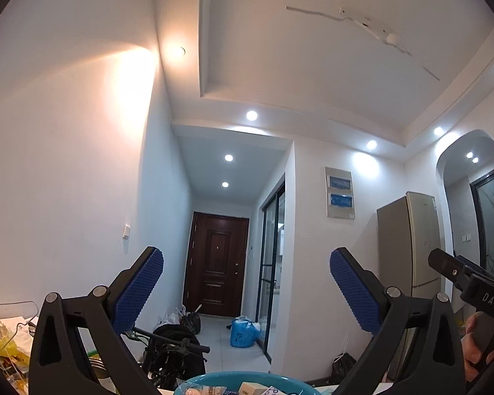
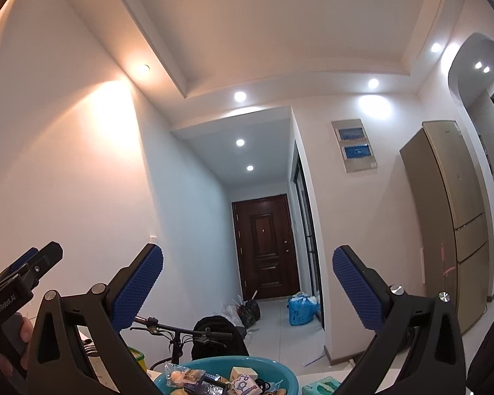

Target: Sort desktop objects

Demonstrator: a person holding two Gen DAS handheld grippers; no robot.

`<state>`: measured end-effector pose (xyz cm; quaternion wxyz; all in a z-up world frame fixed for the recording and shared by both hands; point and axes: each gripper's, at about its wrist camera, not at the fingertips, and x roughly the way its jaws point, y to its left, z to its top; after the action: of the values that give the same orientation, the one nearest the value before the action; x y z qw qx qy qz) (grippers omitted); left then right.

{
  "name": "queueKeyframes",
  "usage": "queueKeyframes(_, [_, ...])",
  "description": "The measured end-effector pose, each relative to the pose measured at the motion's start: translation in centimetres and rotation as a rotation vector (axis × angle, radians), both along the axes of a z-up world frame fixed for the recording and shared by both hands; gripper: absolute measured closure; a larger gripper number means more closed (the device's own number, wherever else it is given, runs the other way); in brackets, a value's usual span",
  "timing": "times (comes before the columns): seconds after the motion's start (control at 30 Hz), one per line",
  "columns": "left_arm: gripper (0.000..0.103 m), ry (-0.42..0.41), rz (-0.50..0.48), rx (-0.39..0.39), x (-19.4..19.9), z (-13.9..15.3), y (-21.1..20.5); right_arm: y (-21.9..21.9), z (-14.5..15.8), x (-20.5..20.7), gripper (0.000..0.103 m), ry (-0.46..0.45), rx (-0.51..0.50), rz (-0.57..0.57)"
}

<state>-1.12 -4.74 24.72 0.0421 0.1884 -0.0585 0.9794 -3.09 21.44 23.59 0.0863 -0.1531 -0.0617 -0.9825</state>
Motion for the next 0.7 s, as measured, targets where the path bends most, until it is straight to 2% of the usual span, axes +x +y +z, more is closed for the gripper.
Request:
queueKeyframes(0.17, [0.000,-0.003,-0.008,-0.001,1.0,0.1,-0.3,-1.1,-0.1,1.1,0.000,0.032,0.030,-0.017])
queueKeyframes(0.33, [0.000,-0.030,0.019,-0.022,1.3,0.2,0.4,-1.6,-0.2,1.9,0.000,0.034,0.036,-0.014])
queueKeyframes(0.53, [0.000,-0.008,0.068,-0.022,3.0,0.3,1.3,-2.1,-0.2,3.1,0.000,0.041,0.039,-0.017])
queueKeyframes(0.7, [0.000,-0.017,0.115,-0.116,4.3,0.4,3.1,-2.0,0.0,4.4,0.000,0.060,0.044,-0.045])
